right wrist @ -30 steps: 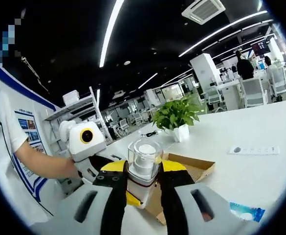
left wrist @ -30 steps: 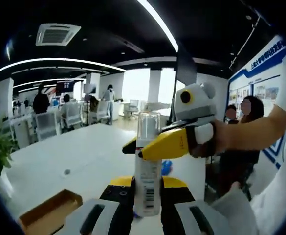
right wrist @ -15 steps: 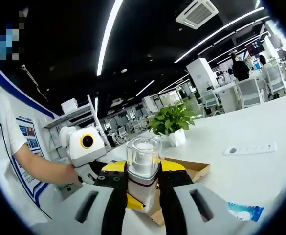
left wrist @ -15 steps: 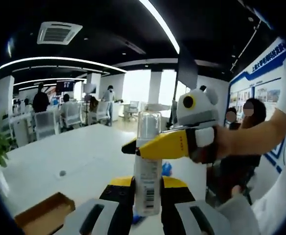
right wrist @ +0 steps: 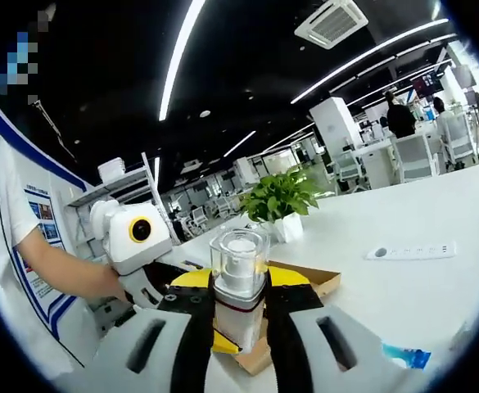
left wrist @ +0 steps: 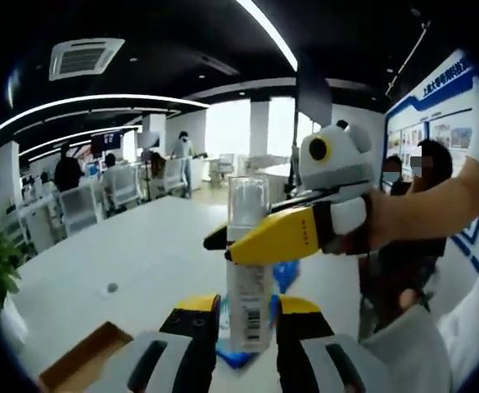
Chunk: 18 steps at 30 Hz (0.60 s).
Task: Operate the shoe box by opening the lid, removing the specified soft item, and placing it in the target area until the item is outside and the box remains undamaged.
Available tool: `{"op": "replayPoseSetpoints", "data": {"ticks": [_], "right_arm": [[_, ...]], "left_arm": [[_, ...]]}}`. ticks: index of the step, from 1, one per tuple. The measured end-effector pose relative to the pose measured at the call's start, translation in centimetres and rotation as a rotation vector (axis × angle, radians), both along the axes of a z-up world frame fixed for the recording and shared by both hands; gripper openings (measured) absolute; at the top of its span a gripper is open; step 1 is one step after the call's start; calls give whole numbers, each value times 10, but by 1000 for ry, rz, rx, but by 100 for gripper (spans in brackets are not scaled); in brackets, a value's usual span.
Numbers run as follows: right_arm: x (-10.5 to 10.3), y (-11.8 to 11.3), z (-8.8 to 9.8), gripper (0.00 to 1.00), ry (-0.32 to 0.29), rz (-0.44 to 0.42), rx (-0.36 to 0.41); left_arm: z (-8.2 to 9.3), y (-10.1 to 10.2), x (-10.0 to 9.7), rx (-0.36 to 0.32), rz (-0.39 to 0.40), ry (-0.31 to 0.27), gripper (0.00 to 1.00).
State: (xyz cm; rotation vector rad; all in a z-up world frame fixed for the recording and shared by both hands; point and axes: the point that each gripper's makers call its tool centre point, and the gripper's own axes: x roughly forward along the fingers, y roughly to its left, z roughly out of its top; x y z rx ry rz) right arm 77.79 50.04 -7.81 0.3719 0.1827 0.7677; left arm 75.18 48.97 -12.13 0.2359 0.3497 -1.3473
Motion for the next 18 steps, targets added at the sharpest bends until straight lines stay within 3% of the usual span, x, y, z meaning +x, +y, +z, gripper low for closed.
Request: {"op": "replayPoseSetpoints", "data": {"ticks": [4,18], "right_arm": [[6,-11,-5,20,-7,-32,-19],[35,-73,-28,20,-8,-192,-97]], "left_arm": [[-7,4,4,29,17,-1,35],[-20,16,9,56,51,12,34]]}}
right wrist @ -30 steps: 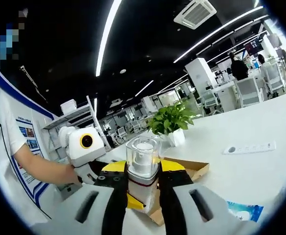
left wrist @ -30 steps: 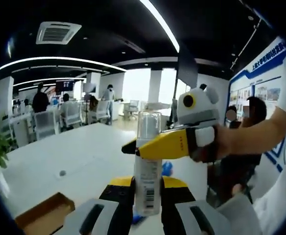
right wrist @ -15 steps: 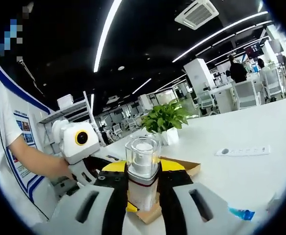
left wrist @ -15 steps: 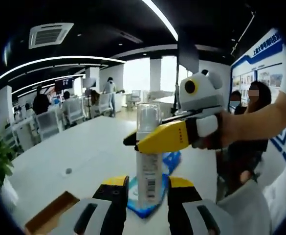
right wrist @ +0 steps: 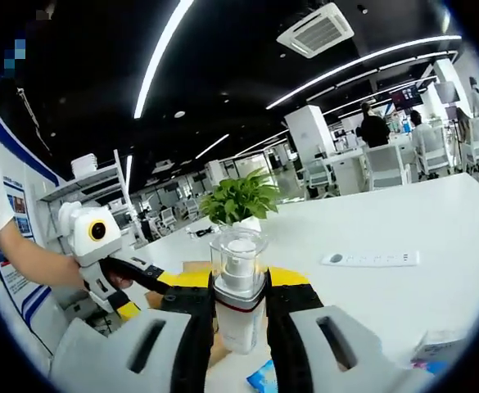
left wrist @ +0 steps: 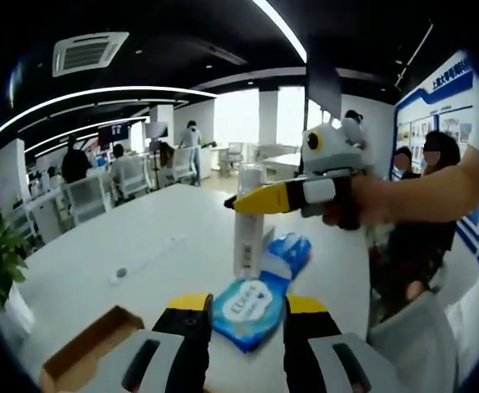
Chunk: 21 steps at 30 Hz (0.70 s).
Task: Operate the shoe box by opening the lid, removing the specified soft item, and placing it in the target area until the item is outside and the box remains undamaged.
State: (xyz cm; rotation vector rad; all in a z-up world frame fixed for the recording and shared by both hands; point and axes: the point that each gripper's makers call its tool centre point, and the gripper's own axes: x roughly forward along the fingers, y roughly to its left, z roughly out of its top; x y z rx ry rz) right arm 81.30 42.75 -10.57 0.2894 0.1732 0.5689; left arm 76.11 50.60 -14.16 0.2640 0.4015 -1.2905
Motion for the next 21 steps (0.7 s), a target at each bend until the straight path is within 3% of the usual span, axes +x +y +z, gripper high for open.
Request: {"op": "replayPoseSetpoints", "data": {"ticks": [9,21], "right_arm": [[19,-36,-18,20,-12,-108,-116],[43,-74,-52,20,-1,-207,-210]], "left_arm": [[-11,-3,1,13,0,19,34],[-26,-3,-6,26,3,64,35]]}}
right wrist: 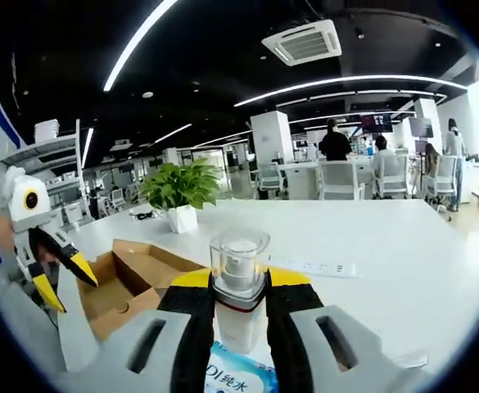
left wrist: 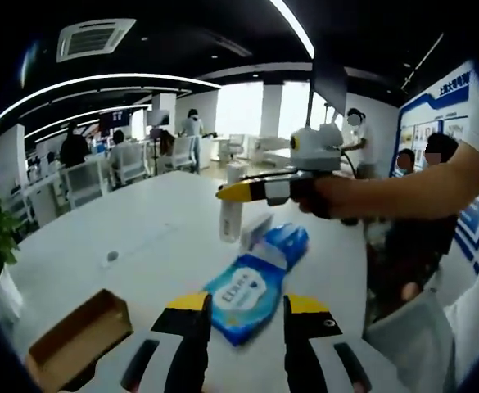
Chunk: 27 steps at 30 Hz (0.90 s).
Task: Operate the shoe box by opening the lid, removing the specified soft item, and placing it in the target area until the item is outside and the box remains undamaged.
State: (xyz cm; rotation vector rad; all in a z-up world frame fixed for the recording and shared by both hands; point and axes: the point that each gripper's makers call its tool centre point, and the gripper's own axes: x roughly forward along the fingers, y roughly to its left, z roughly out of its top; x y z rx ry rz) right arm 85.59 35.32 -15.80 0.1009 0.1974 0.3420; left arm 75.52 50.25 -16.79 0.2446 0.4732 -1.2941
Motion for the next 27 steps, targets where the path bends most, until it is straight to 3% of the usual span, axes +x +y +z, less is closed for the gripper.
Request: {"op": "replayPoseSetpoints", "data": {"ticks": [5,17,27], "right_arm": [[11,-12,-19,20,7,-31,-58],[30,-24,-65,20,46,-72,-96],[34,-26,-85,20,59,-76,-114]], "left_arm": [[-6,-2,-2,8,-1,14,35],[-20,-3,-4,13,0,62,34],[-29,-4,-2,23,0,83,34]]}}
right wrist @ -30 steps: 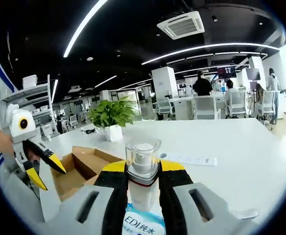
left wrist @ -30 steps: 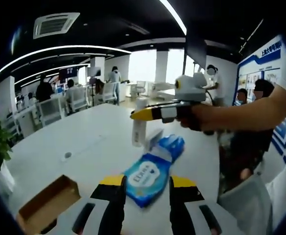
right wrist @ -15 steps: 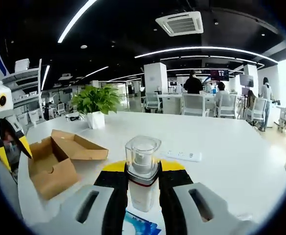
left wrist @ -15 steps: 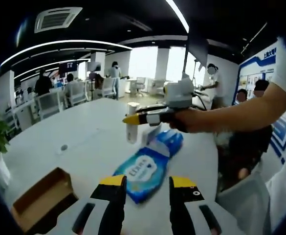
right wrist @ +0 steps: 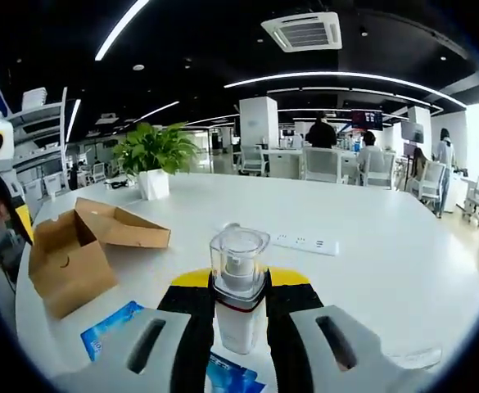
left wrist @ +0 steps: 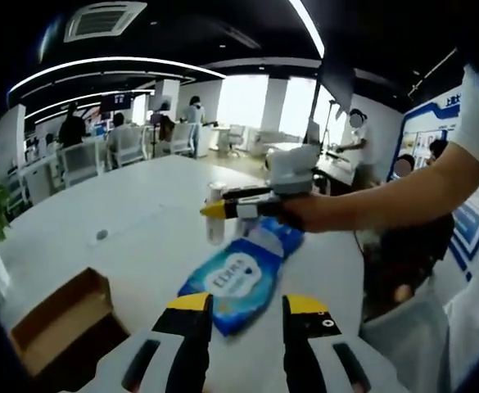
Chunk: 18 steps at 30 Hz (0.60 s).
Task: Operate the shoe box by opening the lid, removing the specified soft item, and placing it in the target area until the item is outside and the box remains undamaged.
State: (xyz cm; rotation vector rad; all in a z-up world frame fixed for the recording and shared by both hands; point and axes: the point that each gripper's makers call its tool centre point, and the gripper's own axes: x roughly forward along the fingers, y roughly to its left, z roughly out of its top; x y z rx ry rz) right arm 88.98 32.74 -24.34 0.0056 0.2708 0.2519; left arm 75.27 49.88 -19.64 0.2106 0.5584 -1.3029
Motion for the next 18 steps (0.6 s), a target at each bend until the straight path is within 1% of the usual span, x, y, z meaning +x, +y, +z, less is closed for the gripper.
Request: {"op": "replayPoseSetpoints", "data": {"ticks": [4,10,16,18], "right_arm": [[-2,-2,2,20,2,-9,-1],[-1,-1,-6,20,5,-2,8],[1,2,-12,20,6,7,-16],[1,3,-17,20,11,11,-22]], "left_arm": [[-4,1,0,9,-4,5,34],[-9,0,0,23,-4,10,35],[-11,0,1,37,-8,6,37],[-12,0,2,42,-7,9,38]]}}
